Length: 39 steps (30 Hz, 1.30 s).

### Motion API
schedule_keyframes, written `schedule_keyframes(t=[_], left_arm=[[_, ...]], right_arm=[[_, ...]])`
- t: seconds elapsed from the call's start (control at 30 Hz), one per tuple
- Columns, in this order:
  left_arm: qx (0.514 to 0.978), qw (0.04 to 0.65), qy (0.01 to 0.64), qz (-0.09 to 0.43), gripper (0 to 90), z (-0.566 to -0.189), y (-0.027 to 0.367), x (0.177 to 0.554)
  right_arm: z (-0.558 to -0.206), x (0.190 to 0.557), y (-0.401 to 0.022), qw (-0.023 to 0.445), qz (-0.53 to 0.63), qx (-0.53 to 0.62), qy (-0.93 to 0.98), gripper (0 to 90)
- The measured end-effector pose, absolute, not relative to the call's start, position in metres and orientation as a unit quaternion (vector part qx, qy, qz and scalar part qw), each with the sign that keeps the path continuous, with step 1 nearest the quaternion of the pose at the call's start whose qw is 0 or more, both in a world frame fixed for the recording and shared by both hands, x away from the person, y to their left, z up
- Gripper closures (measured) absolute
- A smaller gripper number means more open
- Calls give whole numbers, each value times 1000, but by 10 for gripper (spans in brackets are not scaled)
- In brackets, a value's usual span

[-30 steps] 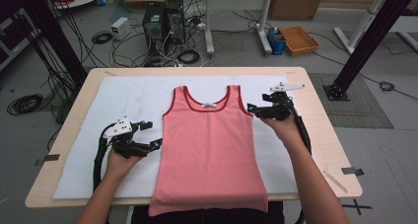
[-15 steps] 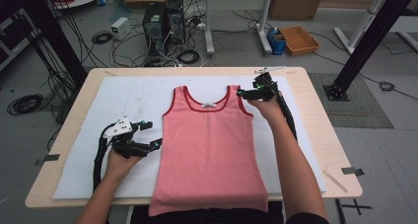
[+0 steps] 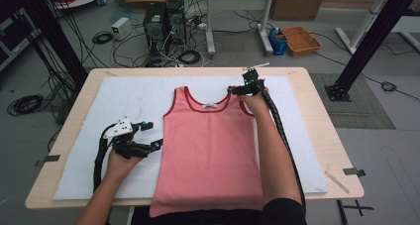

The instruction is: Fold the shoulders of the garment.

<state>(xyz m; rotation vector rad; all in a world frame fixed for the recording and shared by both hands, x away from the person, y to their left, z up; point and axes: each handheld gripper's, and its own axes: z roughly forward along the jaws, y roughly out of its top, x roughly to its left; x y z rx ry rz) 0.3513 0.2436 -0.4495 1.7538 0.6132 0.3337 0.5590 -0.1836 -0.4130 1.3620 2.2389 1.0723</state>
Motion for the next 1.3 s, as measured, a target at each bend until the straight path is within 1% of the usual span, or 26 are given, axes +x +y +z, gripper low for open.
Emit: schedule_keyframes(t=[0.17, 0.23, 0.3, 0.33, 0.37, 0.43, 0.47, 0.5, 0.53, 0.6, 0.63, 0.77, 1.3], left_arm=[[754, 585, 260, 144, 166, -449, 243, 351], [754, 586, 260, 144, 166, -449, 243, 351], [753, 586, 261, 144, 166, -449, 243, 351], [753, 586, 261, 144, 166, -449, 244, 351], [754, 586, 260, 144, 166, -449, 244, 351], [753, 586, 261, 144, 166, -450, 243, 351], [753, 586, 261, 144, 166, -450, 243, 351], [754, 585, 261, 144, 166, -449, 244, 351], [754, 585, 261, 145, 166, -449, 243, 351], [755, 585, 260, 146, 166, -449, 243, 351], [755, 584, 259, 146, 166, -449, 243, 351], [755, 585, 259, 146, 166, -449, 243, 351], [755, 584, 260, 145, 166, -449, 243, 351]], right_arm=[[-427, 574, -173, 156, 355, 476, 789, 184], [-434, 580, -172, 149, 340, 487, 790, 188], [-443, 584, -172, 142, 331, 495, 791, 230], [-443, 584, -171, 147, 329, 494, 791, 258], [-442, 583, -170, 156, 324, 494, 792, 306], [-440, 581, -168, 182, 302, 492, 796, 469], [-440, 581, -168, 182, 302, 492, 796, 469], [-439, 580, -168, 178, 304, 490, 798, 539], [-438, 578, -165, 175, 302, 486, 801, 685], [-437, 576, -161, 174, 301, 476, 807, 772], [-436, 575, -159, 173, 301, 473, 810, 789], [-434, 573, -157, 168, 301, 467, 814, 815], [-430, 572, -159, 166, 309, 470, 810, 815]])
